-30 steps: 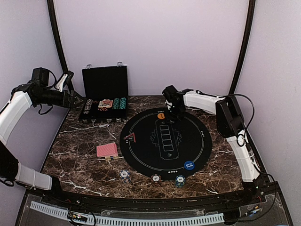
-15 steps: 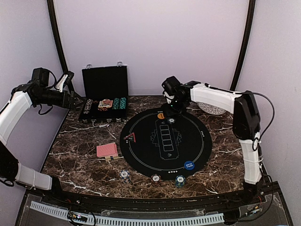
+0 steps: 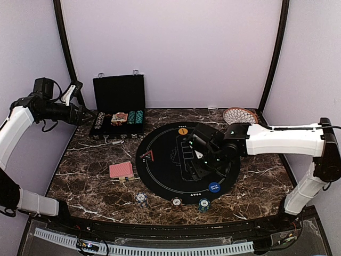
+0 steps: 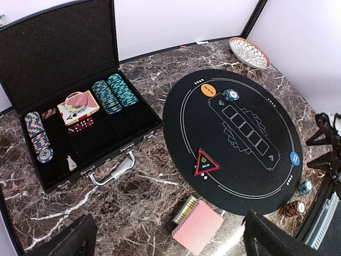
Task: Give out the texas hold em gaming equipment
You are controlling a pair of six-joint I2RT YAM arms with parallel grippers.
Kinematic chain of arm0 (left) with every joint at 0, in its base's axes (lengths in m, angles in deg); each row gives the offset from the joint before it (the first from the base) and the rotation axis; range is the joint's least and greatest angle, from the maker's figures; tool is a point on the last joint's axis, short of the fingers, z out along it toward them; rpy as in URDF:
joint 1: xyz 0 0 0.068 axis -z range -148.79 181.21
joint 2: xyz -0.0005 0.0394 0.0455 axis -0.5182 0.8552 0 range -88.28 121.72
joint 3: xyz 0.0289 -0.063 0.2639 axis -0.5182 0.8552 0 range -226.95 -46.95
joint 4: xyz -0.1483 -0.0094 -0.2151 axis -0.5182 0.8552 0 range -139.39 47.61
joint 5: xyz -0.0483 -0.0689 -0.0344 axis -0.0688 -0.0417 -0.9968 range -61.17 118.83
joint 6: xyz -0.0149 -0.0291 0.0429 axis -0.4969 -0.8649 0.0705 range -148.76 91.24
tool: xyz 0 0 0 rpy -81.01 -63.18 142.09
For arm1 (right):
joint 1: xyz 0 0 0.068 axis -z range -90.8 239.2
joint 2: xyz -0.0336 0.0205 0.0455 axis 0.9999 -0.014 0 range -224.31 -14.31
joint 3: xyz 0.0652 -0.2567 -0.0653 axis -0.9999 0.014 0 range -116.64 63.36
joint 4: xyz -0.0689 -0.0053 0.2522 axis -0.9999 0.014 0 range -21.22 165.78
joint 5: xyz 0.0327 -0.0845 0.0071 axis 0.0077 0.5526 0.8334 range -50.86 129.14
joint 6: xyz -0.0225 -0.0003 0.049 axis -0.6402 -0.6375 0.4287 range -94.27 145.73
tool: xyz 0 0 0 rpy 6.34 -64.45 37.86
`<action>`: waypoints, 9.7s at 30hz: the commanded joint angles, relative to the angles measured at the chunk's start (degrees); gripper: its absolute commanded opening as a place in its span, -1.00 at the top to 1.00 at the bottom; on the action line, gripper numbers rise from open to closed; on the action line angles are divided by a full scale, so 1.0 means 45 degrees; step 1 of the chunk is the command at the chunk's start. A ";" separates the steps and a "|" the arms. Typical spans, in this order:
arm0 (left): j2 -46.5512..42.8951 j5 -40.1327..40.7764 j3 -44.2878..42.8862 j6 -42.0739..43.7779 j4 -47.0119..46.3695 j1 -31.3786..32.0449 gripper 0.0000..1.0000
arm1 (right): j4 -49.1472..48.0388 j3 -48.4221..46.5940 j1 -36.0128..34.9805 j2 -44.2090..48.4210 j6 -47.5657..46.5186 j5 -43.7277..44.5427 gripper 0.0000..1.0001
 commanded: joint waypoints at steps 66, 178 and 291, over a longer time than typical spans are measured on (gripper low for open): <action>0.0044 -0.0734 -0.0171 0.0249 0.0604 -0.0061 -0.97 | -0.1523 0.3631 -0.2209 -0.0058 0.2437 -0.1154 -0.01; -0.0509 -0.0963 -0.0214 0.0133 0.0444 -0.0060 -0.98 | 0.0805 -1.1461 -0.0107 -1.0401 -0.1375 -0.1210 0.73; -0.0497 -0.1373 -0.0606 0.0362 0.0836 -0.0041 -0.98 | 0.1061 0.2043 -0.0151 0.1418 0.2237 0.0177 0.68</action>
